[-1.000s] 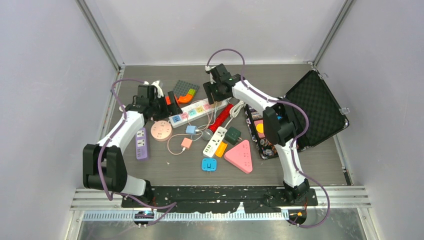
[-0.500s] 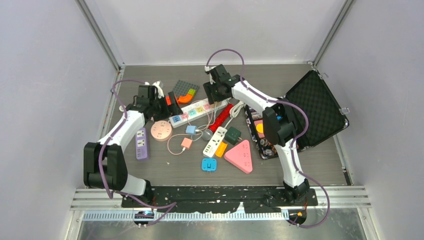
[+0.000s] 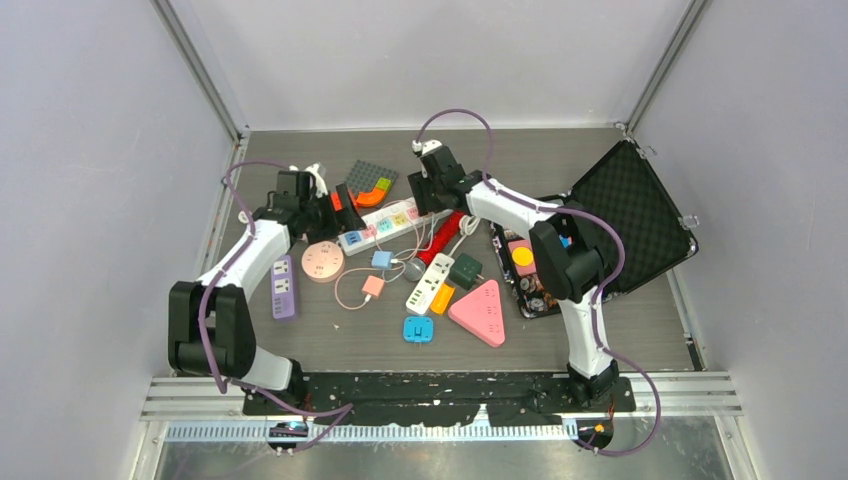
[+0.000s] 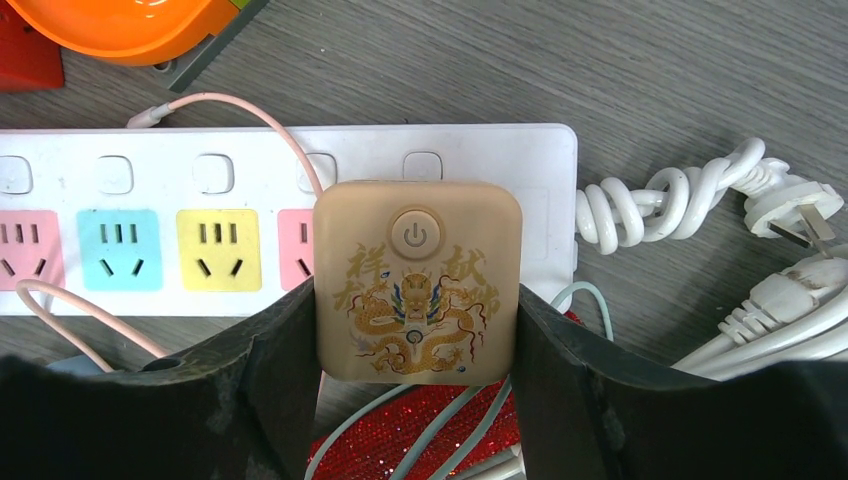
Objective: Insert the plug
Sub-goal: Insert the plug into the socket.
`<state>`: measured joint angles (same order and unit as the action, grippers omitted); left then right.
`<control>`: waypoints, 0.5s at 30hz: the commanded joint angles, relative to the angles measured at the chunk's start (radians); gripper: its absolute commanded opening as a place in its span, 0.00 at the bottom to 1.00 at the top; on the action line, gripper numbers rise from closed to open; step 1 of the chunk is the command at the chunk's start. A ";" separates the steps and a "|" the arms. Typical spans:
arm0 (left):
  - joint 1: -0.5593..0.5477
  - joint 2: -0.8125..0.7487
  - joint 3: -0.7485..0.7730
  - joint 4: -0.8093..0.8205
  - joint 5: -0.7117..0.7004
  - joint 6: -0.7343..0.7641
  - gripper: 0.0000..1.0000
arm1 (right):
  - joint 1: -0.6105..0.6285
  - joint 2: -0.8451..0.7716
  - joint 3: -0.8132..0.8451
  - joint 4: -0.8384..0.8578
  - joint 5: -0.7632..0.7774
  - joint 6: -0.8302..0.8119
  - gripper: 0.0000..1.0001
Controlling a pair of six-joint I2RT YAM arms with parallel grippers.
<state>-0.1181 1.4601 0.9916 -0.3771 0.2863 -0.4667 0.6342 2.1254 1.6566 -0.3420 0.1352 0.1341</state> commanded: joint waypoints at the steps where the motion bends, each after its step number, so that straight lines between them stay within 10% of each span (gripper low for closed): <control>1: 0.010 0.012 0.027 0.005 0.023 -0.013 0.85 | 0.015 0.092 -0.058 -0.223 0.008 0.042 0.05; 6: 0.013 0.010 0.032 0.000 0.022 -0.013 0.85 | 0.015 0.089 -0.023 -0.233 0.008 0.068 0.08; 15: 0.015 -0.004 0.039 -0.001 0.026 -0.024 0.87 | -0.051 0.037 0.284 -0.309 -0.044 0.119 0.89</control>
<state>-0.1089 1.4708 0.9928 -0.3801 0.2920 -0.4740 0.6178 2.1757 1.8137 -0.5171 0.1280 0.1886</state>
